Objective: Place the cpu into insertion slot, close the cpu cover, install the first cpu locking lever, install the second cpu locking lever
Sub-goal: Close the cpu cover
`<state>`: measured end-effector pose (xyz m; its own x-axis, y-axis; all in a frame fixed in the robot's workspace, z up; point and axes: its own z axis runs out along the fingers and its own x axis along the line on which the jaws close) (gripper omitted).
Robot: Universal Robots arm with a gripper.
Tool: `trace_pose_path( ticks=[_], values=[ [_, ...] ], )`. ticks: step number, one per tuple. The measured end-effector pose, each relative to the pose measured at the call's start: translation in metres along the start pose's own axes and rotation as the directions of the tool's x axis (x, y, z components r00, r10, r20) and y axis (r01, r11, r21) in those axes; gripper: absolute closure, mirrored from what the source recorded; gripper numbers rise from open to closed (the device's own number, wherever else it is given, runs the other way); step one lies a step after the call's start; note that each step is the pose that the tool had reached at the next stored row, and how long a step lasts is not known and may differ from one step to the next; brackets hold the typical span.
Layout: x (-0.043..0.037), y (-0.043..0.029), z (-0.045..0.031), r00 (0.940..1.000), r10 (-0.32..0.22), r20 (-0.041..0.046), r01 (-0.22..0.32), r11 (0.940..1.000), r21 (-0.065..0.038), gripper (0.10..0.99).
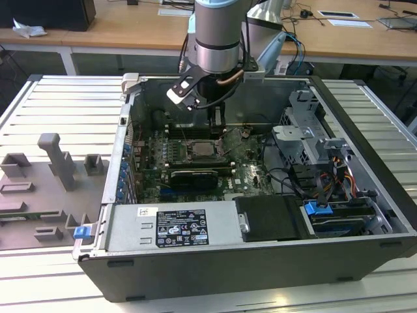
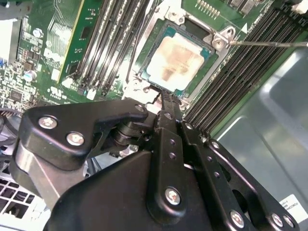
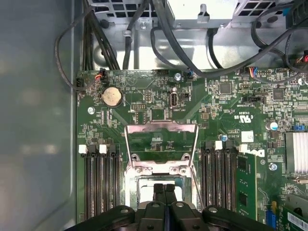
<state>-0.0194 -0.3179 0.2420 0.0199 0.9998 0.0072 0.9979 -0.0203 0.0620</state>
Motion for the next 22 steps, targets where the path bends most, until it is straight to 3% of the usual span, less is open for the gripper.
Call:
trace_pose_path(
  ticks=[9,14,22],
  values=[
    [0.0002,0.004,-0.0171,1.0,0.0,0.0,0.0,1.0,0.0,0.98],
    [0.0003,0.0101,-0.0181,1.0,0.0,-0.0002,0.0,1.0,0.0,0.98],
    [0.0007,0.0298,-0.017,1.0,0.0,0.0001,0.0,1.0,0.0,0.98]
  ],
)
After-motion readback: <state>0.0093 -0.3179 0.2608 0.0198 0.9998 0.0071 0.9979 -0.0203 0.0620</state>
